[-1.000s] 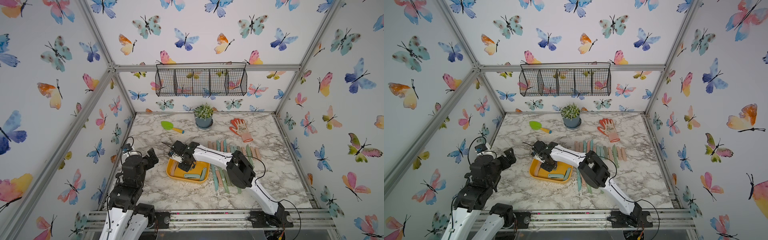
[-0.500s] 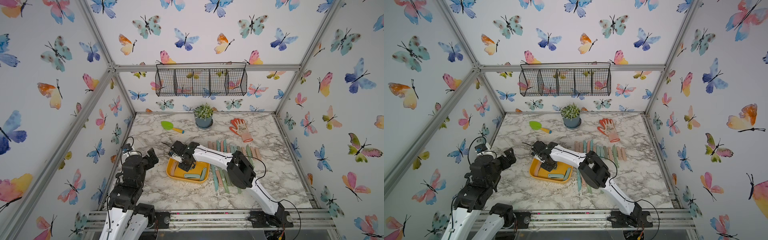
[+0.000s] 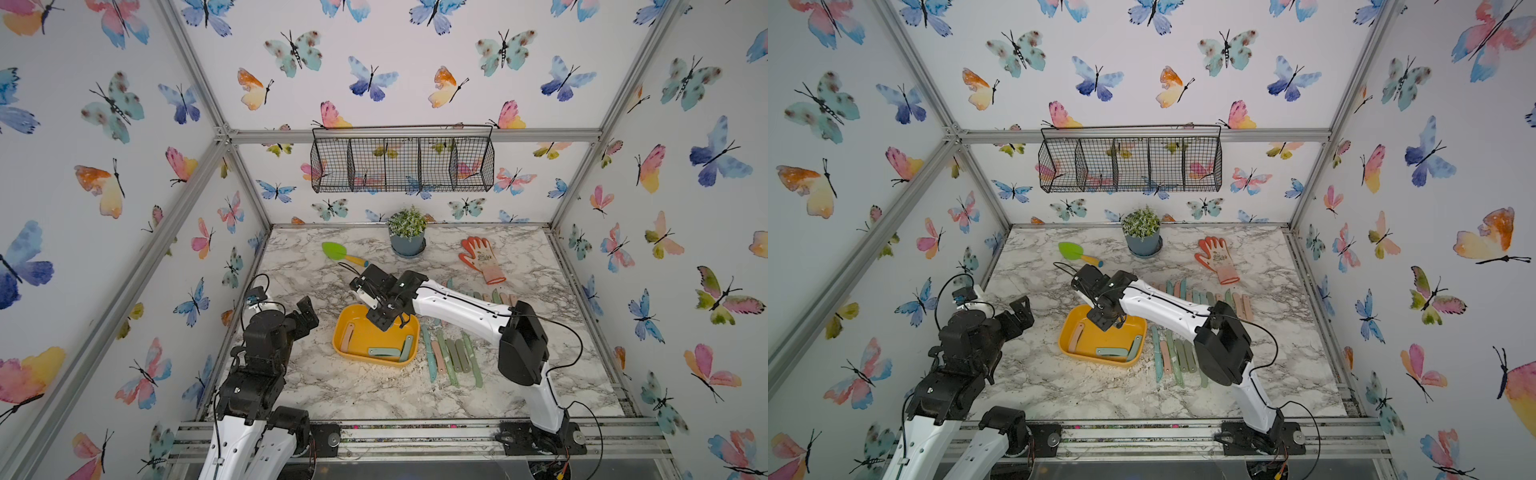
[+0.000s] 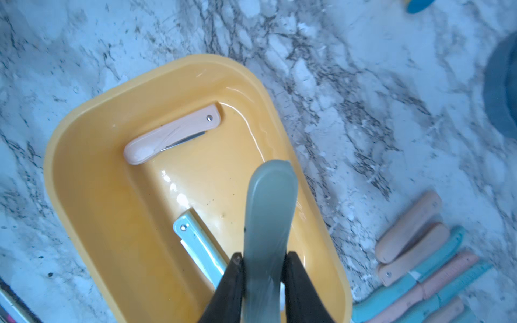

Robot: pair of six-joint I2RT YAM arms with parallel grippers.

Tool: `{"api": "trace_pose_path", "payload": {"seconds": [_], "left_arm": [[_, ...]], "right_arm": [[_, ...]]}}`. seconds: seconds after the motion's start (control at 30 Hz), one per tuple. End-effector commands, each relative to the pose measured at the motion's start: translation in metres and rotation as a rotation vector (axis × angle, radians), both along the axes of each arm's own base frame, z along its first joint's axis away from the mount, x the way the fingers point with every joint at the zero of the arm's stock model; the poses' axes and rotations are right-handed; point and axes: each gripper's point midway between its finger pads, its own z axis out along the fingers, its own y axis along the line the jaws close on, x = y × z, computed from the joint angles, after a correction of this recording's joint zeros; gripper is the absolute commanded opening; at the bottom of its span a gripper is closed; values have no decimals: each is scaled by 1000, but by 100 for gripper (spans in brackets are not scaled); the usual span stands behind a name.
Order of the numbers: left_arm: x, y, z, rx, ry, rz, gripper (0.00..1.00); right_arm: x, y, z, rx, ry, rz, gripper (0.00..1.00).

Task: Take the fruit knife out of the storage box
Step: Pick up the fruit knife from the storage box, then place the fruit knife at the center of the board.

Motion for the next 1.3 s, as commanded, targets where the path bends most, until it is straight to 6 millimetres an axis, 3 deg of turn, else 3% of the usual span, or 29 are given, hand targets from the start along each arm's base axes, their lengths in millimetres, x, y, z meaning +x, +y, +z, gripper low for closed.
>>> {"api": "trace_pose_path", "payload": {"seconds": [0.0,0.27,0.47,0.63,0.8,1.13,1.2,1.27], "left_arm": [[1,-10,12,-4,-36,-66,99],[0,-14,13,-10,-44,-80,98],[2,-18,12,-12,-42,-98,98],[1,-17,12,-12,-41,-96,98],[1,-17,11,-10,-40,-95,98],[1,-16,12,-9,-41,-87,98],[1,-16,11,-8,-38,-88,98],[1,-16,12,-8,-41,-87,98]], "right_arm": [[7,-51,9,1,1,-189,26],[-12,-181,10,91,35,-518,27],[-42,-251,-28,74,130,-720,30],[-58,-267,-61,62,212,-768,30],[-62,-279,-87,12,265,-789,31],[-55,-281,-85,14,255,-794,32],[-47,-268,-73,74,247,-749,30],[-35,-231,-46,222,232,-586,29]]}}
